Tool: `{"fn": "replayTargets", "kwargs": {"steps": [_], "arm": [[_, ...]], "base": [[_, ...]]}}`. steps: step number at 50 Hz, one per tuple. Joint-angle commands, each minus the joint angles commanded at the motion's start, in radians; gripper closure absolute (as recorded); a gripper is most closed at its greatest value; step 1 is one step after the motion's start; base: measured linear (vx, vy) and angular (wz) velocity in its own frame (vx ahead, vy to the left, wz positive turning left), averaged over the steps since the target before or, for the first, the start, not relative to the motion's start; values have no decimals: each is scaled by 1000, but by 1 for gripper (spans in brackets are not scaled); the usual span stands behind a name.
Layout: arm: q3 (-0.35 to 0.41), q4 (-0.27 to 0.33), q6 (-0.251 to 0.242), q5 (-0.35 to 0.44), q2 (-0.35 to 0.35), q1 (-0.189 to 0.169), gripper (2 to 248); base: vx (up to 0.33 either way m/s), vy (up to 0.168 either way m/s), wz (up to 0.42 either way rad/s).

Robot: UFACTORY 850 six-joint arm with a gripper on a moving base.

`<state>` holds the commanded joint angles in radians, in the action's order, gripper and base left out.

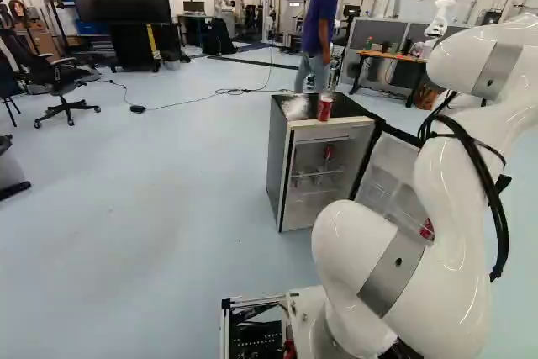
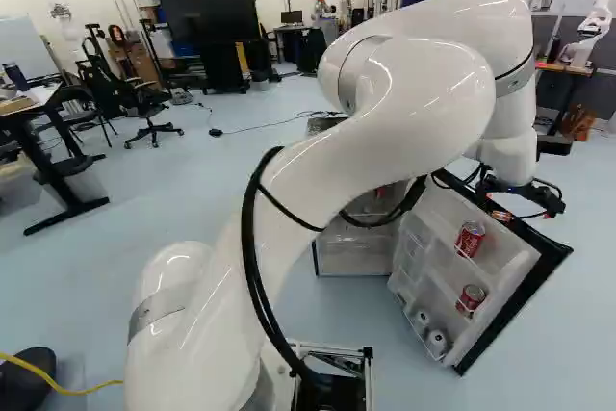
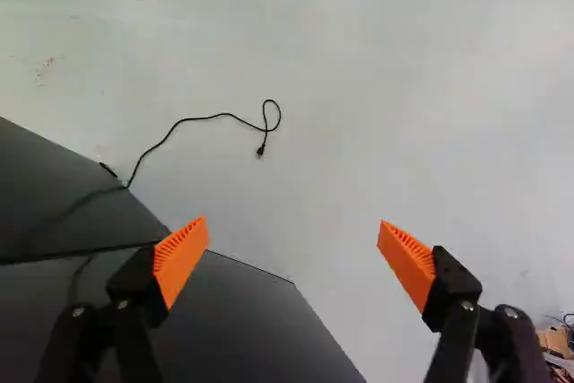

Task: Grab a drink from the fridge

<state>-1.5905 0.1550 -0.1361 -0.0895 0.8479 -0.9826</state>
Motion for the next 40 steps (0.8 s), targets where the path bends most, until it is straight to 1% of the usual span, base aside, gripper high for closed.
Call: {"fn": "replayTargets", "kwargs": {"steps": [40], "arm": [[148,0,0,0,-99,1,3]], "base": [[0,0,0]]}}
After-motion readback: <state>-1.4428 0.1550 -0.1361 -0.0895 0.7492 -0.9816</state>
